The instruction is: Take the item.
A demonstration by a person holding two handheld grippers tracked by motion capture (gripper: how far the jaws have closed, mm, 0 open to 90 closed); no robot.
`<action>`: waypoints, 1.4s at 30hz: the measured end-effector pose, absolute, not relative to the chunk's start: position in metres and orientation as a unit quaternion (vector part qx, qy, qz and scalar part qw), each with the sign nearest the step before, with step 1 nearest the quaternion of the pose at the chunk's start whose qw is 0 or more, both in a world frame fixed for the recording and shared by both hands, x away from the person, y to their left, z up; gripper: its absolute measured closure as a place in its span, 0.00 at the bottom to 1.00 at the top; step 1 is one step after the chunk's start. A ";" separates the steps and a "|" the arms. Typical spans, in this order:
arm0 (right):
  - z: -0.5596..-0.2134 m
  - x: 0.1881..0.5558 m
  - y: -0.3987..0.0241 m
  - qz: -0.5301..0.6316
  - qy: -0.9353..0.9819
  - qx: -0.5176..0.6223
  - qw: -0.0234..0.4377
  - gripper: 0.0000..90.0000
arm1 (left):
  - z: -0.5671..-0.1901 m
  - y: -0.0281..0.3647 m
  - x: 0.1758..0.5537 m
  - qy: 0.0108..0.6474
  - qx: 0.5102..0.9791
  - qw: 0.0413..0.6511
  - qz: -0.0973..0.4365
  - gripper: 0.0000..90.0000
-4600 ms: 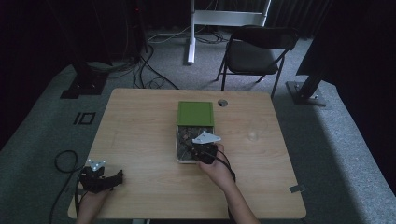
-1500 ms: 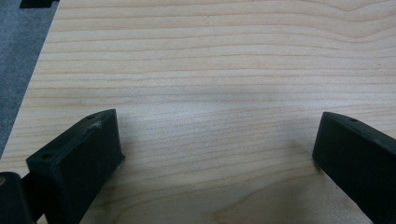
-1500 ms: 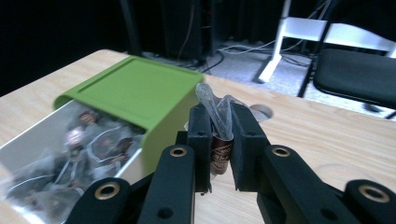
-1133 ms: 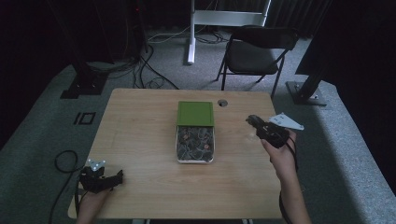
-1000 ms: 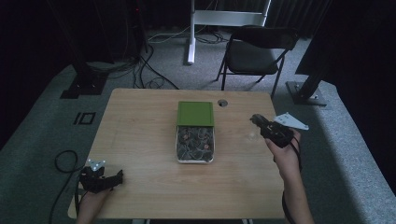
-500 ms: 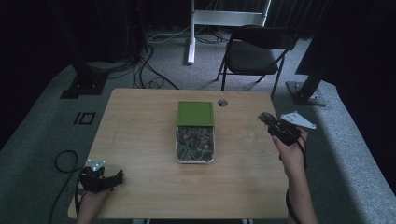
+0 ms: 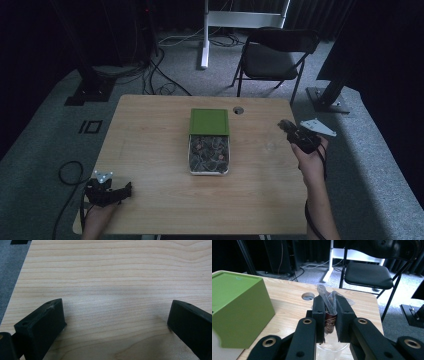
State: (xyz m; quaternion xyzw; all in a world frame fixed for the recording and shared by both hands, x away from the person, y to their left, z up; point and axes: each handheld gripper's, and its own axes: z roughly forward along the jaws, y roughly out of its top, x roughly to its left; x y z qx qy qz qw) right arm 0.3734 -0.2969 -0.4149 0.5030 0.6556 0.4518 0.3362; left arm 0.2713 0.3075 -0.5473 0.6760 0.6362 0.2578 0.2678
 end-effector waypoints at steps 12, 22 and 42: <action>-0.427 0.384 -0.297 0.440 0.660 0.515 0.326 0.89 | -0.547 0.308 0.271 0.636 0.677 0.267 0.258 0.02; -0.439 0.390 -0.297 0.431 0.662 0.525 0.316 0.89 | -0.547 0.308 0.271 0.636 0.676 0.268 0.258 0.02; -0.451 0.399 -0.296 0.414 0.670 0.534 0.307 0.82 | -0.547 0.308 0.271 0.636 0.677 0.267 0.258 0.02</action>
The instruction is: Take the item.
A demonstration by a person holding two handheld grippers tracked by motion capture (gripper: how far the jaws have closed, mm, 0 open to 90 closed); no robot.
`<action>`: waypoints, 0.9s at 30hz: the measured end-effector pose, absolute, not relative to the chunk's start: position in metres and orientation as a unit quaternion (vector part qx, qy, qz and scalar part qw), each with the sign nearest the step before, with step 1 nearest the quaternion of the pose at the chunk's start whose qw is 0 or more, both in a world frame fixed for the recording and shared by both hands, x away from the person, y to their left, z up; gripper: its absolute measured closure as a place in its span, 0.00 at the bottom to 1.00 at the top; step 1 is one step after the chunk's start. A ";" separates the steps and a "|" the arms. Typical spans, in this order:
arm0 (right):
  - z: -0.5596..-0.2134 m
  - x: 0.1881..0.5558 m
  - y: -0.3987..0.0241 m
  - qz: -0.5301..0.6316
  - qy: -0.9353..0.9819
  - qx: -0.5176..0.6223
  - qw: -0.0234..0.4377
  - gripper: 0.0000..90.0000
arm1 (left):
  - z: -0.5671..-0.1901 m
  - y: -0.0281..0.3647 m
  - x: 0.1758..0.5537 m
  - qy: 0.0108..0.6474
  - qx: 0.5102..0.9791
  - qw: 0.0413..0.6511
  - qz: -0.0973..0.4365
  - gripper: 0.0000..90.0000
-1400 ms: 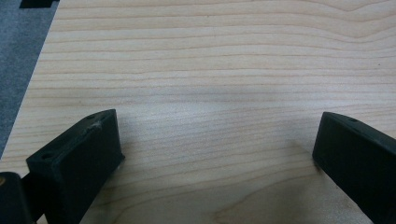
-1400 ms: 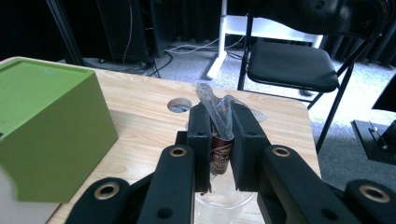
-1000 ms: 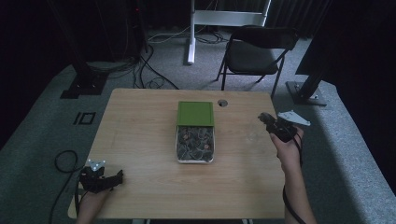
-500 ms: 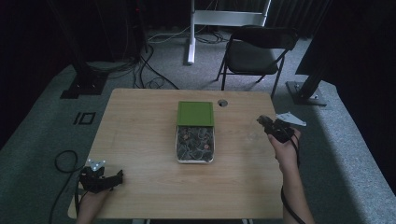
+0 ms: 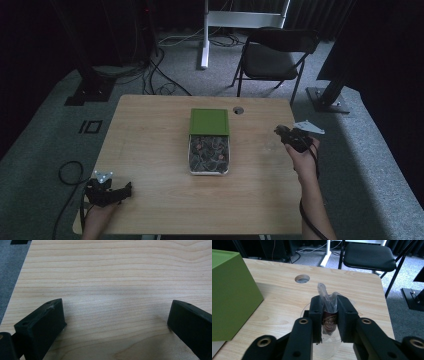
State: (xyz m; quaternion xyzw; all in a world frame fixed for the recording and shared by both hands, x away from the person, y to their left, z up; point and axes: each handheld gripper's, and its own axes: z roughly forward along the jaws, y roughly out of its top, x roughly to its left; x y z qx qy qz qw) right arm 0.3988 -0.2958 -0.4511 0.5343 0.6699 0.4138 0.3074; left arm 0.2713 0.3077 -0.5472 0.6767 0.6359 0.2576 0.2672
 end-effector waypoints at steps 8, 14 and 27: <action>-0.452 0.401 -0.296 0.412 0.676 0.532 0.300 0.74 | -0.547 0.308 0.271 0.636 0.676 0.268 0.258 0.02; -0.452 0.401 -0.297 0.413 0.679 0.531 0.295 0.64 | -0.547 0.308 0.271 0.636 0.676 0.268 0.258 0.02; -0.449 0.393 -0.293 0.418 0.700 0.511 0.272 0.31 | -0.547 0.308 0.271 0.636 0.677 0.267 0.258 0.02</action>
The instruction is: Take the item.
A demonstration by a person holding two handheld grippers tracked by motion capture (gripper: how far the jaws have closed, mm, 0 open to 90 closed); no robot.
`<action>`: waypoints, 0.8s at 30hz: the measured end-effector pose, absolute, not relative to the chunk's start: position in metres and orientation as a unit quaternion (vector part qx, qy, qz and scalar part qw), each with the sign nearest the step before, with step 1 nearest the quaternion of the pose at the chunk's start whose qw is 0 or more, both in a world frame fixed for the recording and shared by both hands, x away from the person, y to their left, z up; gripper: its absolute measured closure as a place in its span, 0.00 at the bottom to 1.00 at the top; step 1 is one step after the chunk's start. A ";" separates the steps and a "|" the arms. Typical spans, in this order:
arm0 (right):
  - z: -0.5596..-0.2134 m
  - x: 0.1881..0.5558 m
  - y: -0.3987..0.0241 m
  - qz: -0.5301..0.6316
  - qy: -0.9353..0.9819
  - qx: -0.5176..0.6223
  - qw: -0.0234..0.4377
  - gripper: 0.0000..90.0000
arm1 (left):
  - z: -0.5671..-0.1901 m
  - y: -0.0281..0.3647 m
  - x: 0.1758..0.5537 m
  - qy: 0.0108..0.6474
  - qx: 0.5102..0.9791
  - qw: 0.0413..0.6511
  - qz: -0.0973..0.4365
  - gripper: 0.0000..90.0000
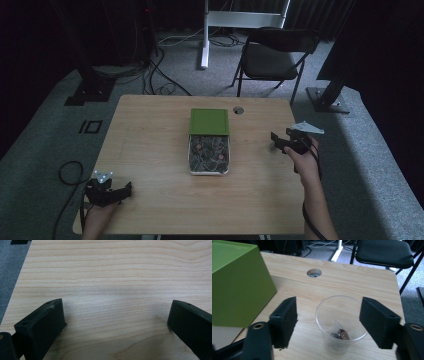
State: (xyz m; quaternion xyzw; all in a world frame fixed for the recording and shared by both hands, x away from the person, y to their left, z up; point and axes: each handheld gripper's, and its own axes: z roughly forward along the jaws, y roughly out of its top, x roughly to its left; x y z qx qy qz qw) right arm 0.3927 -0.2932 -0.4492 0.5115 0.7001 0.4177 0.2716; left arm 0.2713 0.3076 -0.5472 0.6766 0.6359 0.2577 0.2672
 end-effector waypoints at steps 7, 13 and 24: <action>-0.448 0.385 -0.291 0.417 0.699 0.510 0.280 0.20 | -0.547 0.308 0.271 0.636 0.676 0.268 0.258 0.02; -0.447 0.375 -0.293 0.419 0.689 0.514 0.291 0.19 | -0.547 0.308 0.271 0.636 0.677 0.267 0.258 0.02; -0.448 0.357 -0.300 0.415 0.684 0.517 0.306 0.17 | -0.547 0.307 0.271 0.636 0.676 0.268 0.258 0.02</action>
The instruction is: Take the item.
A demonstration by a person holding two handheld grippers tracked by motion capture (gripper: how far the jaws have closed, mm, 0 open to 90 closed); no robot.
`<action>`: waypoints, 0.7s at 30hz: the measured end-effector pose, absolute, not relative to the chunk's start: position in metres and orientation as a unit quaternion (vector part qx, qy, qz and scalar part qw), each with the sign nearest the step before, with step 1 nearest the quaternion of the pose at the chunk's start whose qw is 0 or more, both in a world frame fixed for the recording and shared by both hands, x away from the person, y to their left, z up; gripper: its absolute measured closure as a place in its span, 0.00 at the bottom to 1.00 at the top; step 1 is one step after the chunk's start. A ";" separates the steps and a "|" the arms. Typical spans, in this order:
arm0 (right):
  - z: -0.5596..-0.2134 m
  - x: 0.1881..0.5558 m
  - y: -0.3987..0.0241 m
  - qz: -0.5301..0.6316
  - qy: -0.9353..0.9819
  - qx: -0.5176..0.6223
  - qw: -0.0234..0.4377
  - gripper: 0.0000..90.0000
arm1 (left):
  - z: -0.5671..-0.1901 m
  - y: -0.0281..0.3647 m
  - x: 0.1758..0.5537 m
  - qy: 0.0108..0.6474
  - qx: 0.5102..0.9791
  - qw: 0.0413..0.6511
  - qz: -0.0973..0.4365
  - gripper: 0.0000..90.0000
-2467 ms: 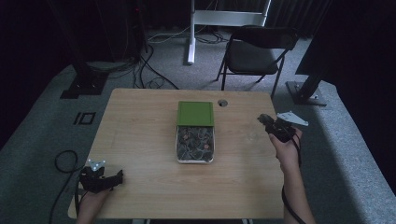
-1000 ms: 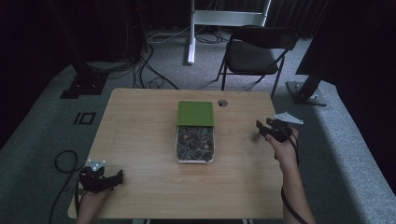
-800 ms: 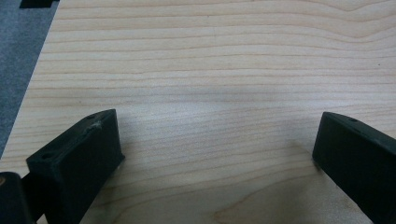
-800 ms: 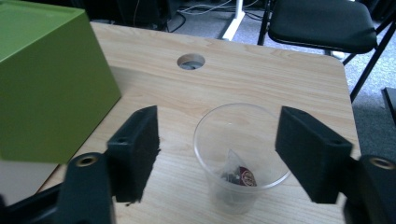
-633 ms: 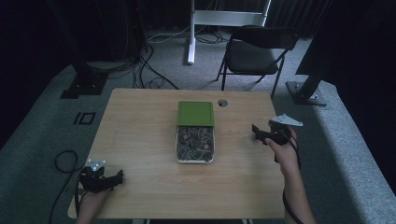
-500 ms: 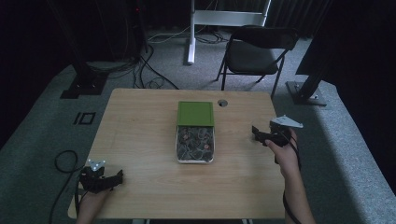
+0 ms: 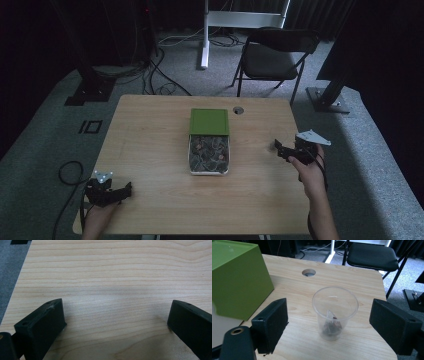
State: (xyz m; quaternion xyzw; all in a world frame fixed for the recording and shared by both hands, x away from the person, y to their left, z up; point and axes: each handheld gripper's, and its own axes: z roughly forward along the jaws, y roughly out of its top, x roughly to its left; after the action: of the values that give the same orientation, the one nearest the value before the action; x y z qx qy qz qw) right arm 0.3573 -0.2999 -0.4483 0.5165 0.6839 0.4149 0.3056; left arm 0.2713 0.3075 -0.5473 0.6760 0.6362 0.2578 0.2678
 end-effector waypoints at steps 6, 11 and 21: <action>-0.452 0.348 -0.304 0.413 0.684 0.518 0.305 0.17 | -0.547 0.307 0.271 0.636 0.676 0.268 0.258 0.02; -0.460 0.340 -0.308 0.410 0.684 0.522 0.302 0.17 | -0.547 0.307 0.271 0.636 0.676 0.268 0.258 0.02; -0.482 0.325 -0.318 0.402 0.683 0.537 0.289 0.16 | -0.547 0.307 0.271 0.636 0.676 0.268 0.258 0.02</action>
State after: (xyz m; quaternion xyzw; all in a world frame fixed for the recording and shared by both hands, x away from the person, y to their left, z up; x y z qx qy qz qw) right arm 0.3253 -0.3182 -0.4821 0.5375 0.6828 0.4018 0.2889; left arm 0.2713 0.3075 -0.5473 0.6761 0.6362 0.2579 0.2676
